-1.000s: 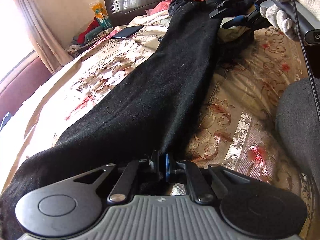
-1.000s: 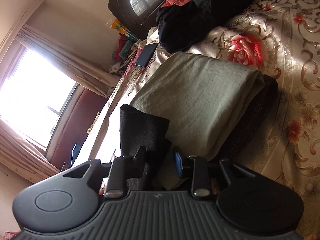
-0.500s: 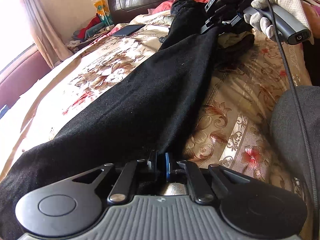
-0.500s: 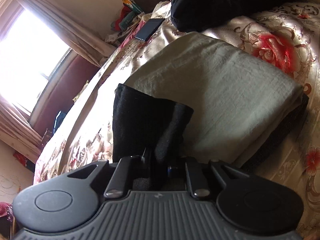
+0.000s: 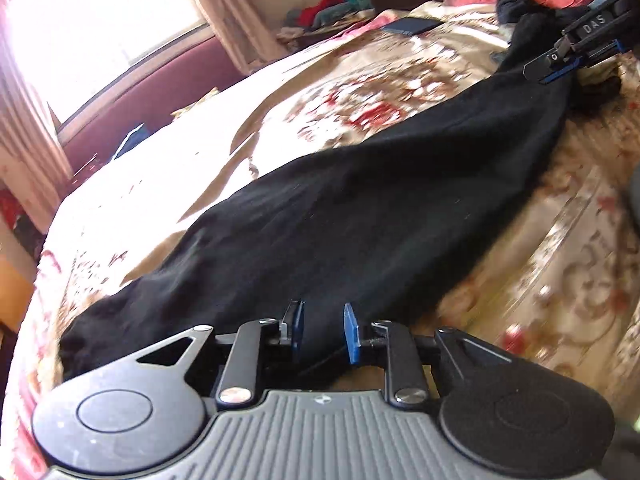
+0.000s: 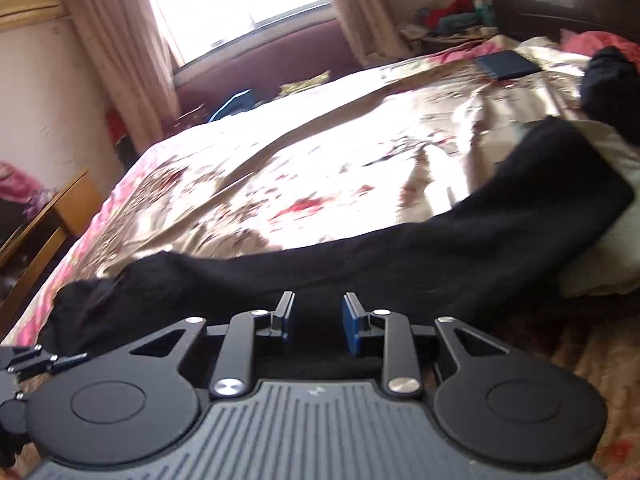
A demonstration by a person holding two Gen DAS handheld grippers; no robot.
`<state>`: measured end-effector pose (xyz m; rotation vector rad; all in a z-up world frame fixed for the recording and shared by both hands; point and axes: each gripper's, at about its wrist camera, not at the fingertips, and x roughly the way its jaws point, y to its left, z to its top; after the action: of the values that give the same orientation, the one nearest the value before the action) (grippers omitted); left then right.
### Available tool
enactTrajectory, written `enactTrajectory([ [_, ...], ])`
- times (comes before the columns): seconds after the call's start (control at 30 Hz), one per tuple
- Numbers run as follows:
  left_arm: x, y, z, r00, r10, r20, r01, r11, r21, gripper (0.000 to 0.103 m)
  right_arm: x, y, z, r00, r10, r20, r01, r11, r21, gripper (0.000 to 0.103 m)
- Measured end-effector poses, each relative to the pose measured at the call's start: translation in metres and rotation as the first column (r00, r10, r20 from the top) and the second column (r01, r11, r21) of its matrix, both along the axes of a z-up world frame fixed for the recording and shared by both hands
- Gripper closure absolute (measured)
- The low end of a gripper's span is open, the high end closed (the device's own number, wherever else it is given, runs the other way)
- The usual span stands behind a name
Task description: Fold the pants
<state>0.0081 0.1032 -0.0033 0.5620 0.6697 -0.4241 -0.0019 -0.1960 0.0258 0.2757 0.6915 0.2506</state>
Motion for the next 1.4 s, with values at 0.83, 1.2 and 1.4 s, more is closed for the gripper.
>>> enactTrajectory([
  [0.83, 0.005, 0.115, -0.041, 0.981, 0.098, 0.169, -0.129, 0.975, 0.179, 0.068, 0.037, 0.246, -0.049, 0.730, 0.661, -0.174, -0.677, 0.662, -0.322, 0.096],
  [1.2, 0.019, 0.131, -0.028, 0.939, 0.151, 0.309, -0.229, 0.945, 0.234, 0.068, 0.037, 0.245, -0.039, 0.758, 0.636, -0.145, -0.649, 0.712, -0.268, 0.097],
  [1.4, 0.010, 0.137, -0.061, 0.967, 0.141, 0.214, -0.206, 0.923, 0.325, 0.068, 0.033, 0.266, -0.062, 0.704, 0.669, -0.239, -0.710, 0.675, -0.199, 0.102],
])
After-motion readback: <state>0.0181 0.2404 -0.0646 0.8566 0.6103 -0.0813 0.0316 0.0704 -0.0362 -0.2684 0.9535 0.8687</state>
